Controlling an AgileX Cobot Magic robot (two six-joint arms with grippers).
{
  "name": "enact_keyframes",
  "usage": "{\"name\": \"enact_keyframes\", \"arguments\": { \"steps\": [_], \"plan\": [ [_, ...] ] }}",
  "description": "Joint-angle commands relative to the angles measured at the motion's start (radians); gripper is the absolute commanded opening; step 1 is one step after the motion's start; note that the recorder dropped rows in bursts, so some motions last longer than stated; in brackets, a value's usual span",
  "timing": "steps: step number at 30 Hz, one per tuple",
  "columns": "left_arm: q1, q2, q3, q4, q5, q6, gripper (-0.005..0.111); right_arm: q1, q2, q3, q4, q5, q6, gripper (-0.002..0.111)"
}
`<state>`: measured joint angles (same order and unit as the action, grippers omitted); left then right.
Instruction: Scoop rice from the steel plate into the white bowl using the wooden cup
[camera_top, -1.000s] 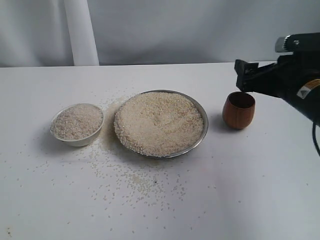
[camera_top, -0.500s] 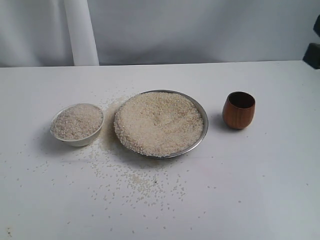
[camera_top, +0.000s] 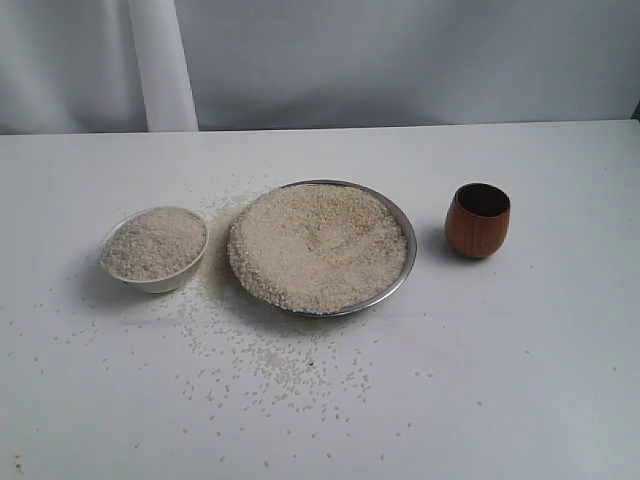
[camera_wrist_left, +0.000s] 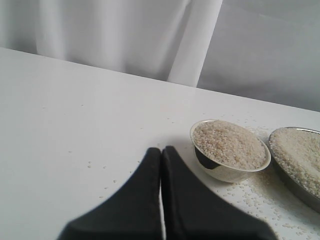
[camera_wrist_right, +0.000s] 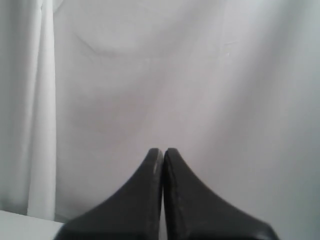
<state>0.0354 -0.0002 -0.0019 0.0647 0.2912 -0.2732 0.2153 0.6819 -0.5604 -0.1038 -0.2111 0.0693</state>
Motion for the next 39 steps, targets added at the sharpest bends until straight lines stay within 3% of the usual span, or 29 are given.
{"name": "enact_keyframes", "arguments": {
  "steps": [1,7,13,18,28,39],
  "plan": [
    [-0.005,0.0,0.002,-0.004,-0.006,-0.002,0.0,-0.006,-0.034,0.006,-0.009,0.011,-0.123,0.0],
    [-0.005,0.0,0.002,-0.004,-0.006,-0.002,0.0,-0.022,-0.084,0.006,-0.009,0.16,-0.158,0.0],
    [-0.005,0.0,0.002,-0.004,-0.006,-0.002,0.0,-0.203,-0.282,0.006,-0.024,0.361,-0.138,0.0],
    [-0.005,0.0,0.002,-0.004,-0.006,-0.002,0.0,-0.275,-0.402,0.011,-0.033,0.497,-0.108,0.0],
    [-0.005,0.0,0.002,-0.004,-0.006,-0.002,0.0,-0.355,-0.652,0.396,-0.017,0.373,-0.008,0.0],
    [-0.005,0.0,0.002,-0.004,-0.006,-0.002,0.0,-0.356,-0.682,0.56,-0.015,0.317,-0.008,0.0]
  ]
}}
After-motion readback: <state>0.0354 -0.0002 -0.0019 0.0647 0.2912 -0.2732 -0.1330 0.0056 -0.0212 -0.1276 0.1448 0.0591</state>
